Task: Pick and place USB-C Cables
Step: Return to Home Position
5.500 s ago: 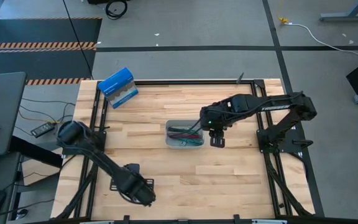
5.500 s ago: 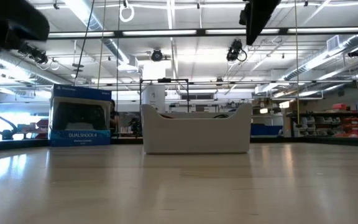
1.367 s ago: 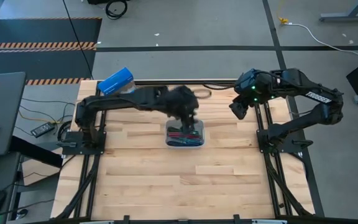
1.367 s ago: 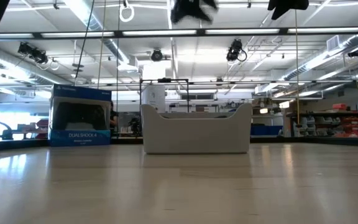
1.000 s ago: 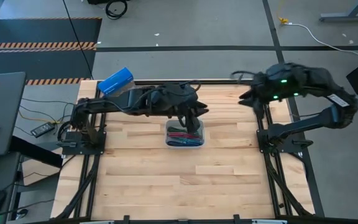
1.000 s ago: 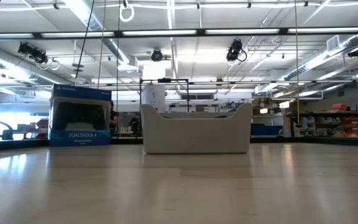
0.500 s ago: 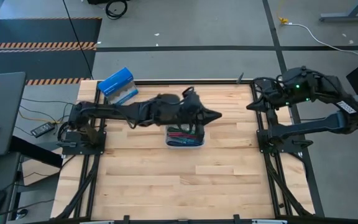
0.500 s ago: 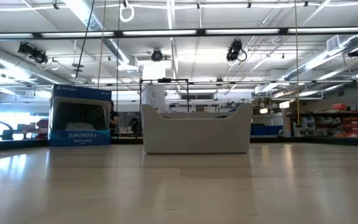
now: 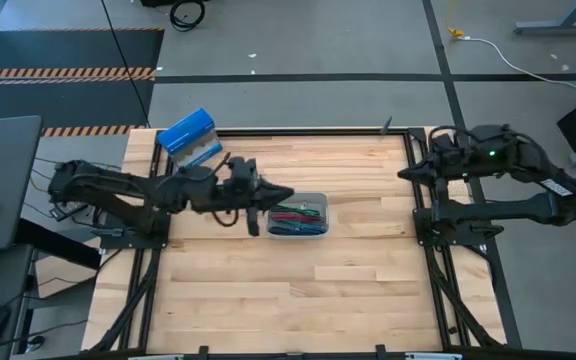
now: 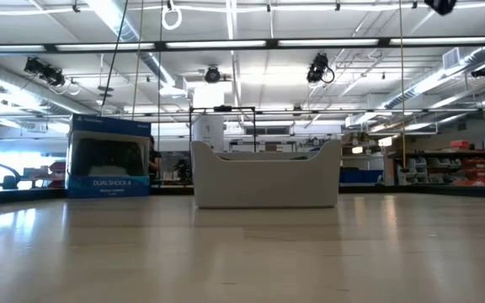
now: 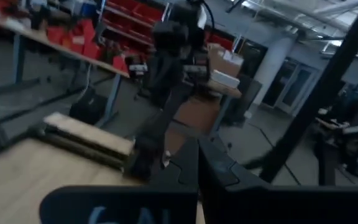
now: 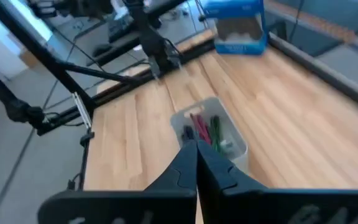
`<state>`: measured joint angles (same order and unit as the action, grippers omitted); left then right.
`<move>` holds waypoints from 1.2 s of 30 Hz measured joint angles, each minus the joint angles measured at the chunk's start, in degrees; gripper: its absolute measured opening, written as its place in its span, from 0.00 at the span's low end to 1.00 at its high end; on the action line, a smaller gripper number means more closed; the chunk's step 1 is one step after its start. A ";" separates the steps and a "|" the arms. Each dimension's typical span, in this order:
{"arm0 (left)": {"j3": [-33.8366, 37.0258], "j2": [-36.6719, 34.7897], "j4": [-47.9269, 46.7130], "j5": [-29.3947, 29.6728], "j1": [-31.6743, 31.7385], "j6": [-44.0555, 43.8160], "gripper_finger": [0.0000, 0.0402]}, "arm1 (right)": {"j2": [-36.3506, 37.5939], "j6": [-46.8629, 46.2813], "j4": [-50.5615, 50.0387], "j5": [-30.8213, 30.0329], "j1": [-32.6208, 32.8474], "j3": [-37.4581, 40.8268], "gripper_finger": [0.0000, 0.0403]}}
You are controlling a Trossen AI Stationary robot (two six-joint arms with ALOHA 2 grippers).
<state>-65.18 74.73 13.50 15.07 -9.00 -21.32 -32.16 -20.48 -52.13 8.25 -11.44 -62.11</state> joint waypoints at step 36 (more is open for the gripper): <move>45.93 -37.25 9.83 2.76 -1.77 3.67 0.00 | 11.25 -11.58 69.15 10.75 -3.48 50.87 0.00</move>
<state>-19.25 37.47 23.33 17.84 -10.78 -17.65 -20.90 -32.06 17.02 19.00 -14.92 -11.24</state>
